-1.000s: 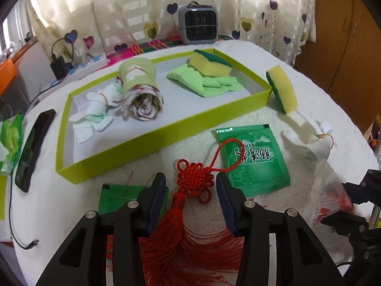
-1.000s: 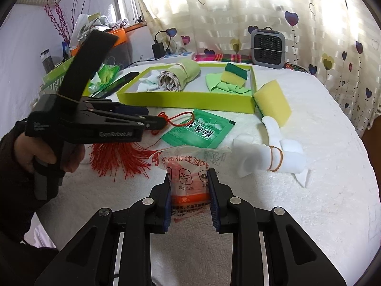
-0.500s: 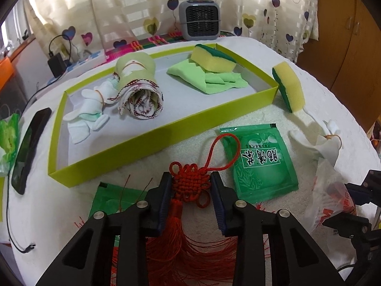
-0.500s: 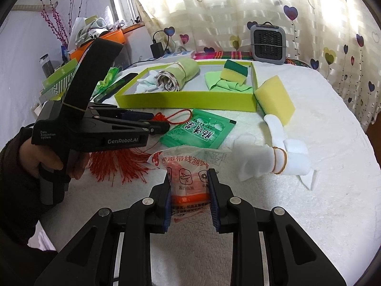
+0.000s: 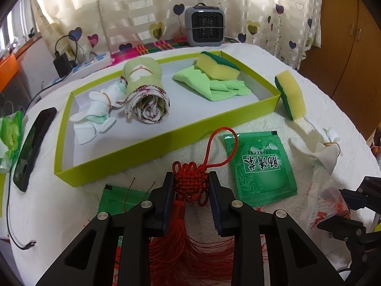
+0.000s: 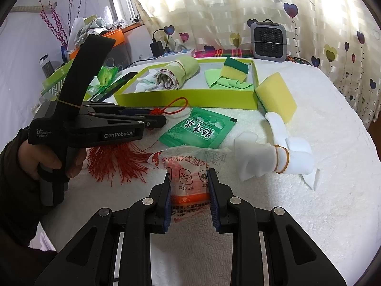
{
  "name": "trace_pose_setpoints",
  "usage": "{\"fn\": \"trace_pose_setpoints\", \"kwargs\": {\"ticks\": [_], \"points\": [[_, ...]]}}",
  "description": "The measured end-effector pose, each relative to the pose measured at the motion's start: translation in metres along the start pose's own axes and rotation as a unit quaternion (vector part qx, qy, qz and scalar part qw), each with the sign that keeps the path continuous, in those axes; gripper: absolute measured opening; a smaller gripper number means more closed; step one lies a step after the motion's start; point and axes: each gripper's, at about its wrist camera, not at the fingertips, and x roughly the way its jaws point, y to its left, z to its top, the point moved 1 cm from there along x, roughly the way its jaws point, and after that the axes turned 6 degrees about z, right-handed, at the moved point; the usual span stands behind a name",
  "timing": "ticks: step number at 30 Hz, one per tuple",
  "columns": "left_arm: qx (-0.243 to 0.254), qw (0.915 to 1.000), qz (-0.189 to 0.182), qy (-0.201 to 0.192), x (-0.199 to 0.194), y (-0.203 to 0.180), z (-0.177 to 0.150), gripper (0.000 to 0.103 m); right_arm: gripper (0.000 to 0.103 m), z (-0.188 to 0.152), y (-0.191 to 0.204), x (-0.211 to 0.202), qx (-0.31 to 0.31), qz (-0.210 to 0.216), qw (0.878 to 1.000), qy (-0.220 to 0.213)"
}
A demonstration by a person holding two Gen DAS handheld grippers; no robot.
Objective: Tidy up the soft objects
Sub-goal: 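Grasp and lift the red knot with the left gripper while the right gripper lifts the plastic bag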
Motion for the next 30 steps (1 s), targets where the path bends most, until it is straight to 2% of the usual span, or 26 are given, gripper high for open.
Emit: {"fn": "trace_pose_setpoints", "kwargs": {"ticks": [11,30], "points": [[-0.012,0.9998,0.003,-0.015,-0.015,0.0,0.001,0.026,0.027,0.002,-0.001,-0.002,0.001,0.0,1.0,-0.007],[-0.037,0.9968,0.004,-0.071,-0.064,0.007,0.012,0.026,0.027,0.022,0.006,-0.015,-0.004,0.003,0.999,-0.04]]}}
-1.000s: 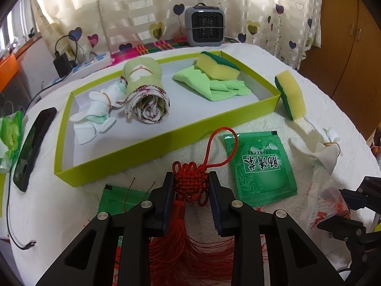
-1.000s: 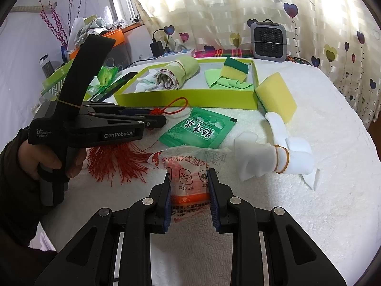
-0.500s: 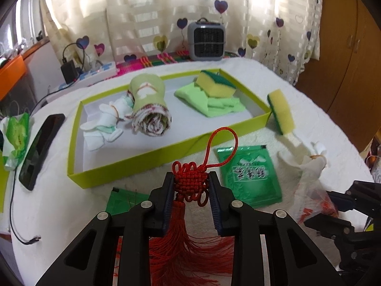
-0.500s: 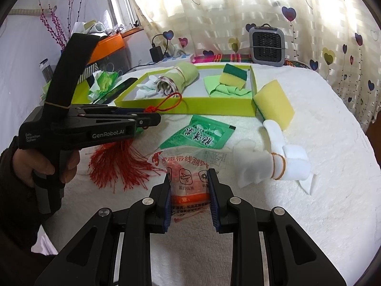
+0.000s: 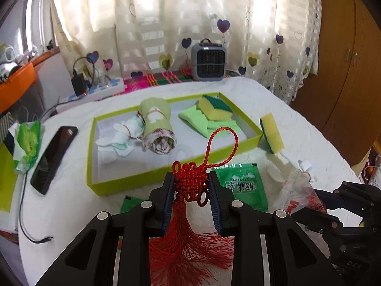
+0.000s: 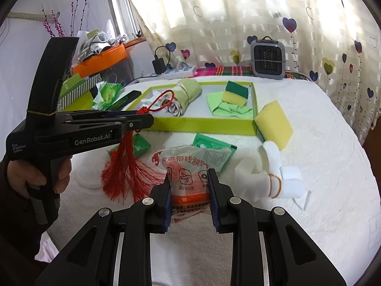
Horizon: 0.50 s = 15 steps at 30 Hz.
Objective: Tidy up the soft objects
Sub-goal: 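Grasp and lift the red knot with the left gripper while the right gripper lifts the plastic bag, then carry the red knot with the left gripper while the right gripper carries the plastic bag over the box lid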
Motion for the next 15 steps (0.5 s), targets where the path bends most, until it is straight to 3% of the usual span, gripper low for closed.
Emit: {"fn": "trace_pose_setpoints", "kwargs": {"ticks": [15], "points": [[-0.018,0.9993,0.006,-0.031,-0.023,0.013,0.017,0.026,0.027,0.026,0.003,-0.004,-0.009,-0.003,1.0,-0.028]]}}
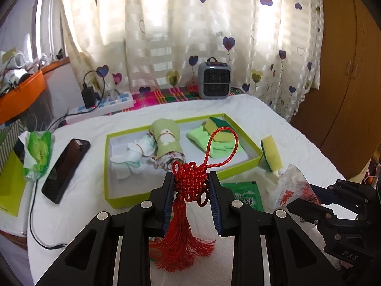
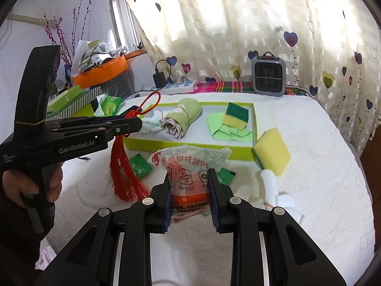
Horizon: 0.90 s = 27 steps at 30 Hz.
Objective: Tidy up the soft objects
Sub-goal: 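Carry the red knot with the left gripper while the right gripper carries the plastic bag over the box lid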
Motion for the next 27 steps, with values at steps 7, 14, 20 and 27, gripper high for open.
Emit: {"fn": "trace_pose_setpoints", "kwargs": {"ticks": [7,14,20,27], "points": [[-0.005,0.9998,0.005,-0.016,-0.009,0.009,0.011,0.026,0.027,0.011,0.0,0.002,-0.004,-0.003,1.0,-0.004],[-0.012,0.9996,0.012,-0.023,-0.011,0.021,0.021,0.026,0.027,0.025,0.0,0.009,-0.006,0.002,1.0,-0.006],[-0.019,0.9994,0.016,-0.023,-0.005,0.035,0.033,0.026,0.027,0.038,-0.003,0.018,-0.002,0.002,1.0,-0.006],[-0.036,0.9991,0.014,-0.017,0.011,0.052,0.048,0.026,0.027,0.055,-0.008,0.035,-0.006,-0.011,1.0,0.001]]}}
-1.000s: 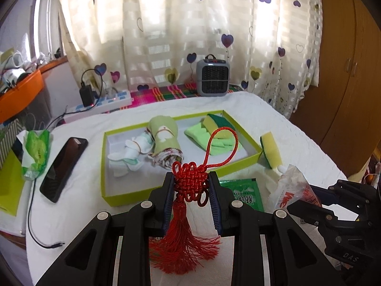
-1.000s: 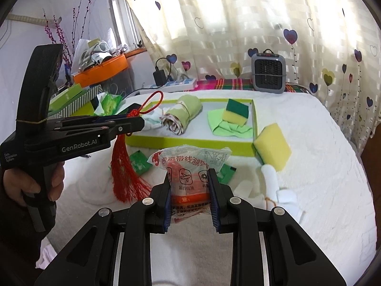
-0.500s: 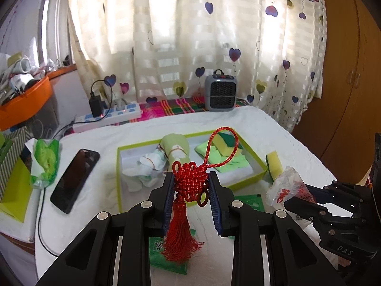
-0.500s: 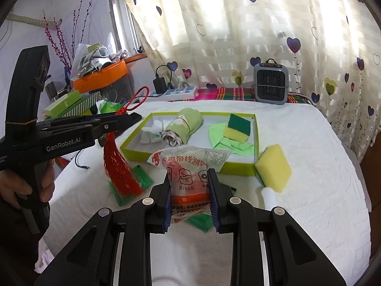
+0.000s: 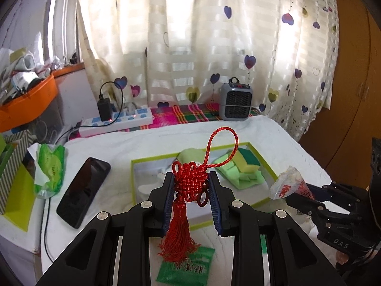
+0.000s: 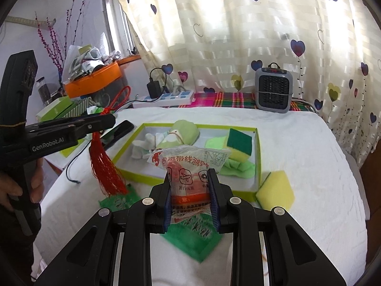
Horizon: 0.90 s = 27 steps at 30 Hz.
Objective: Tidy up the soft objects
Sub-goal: 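Carry the red knot with the left gripper while the right gripper carries the plastic bag over the box lid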
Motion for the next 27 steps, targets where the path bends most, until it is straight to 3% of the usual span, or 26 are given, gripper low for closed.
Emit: {"fn": "trace_pose_setpoints", "kwargs": {"ticks": [18,27], "points": [[-0.014,0.9996,0.024,0.007,0.04,0.03,0.037,0.026,0.027,0.028,-0.02,0.053,0.026,-0.01,0.999,0.022],[-0.005,0.9987,0.011,0.05,0.079,0.022,0.024,0.026,0.027,0.025,-0.026,0.084,0.034,-0.005,0.998,0.055]]}}
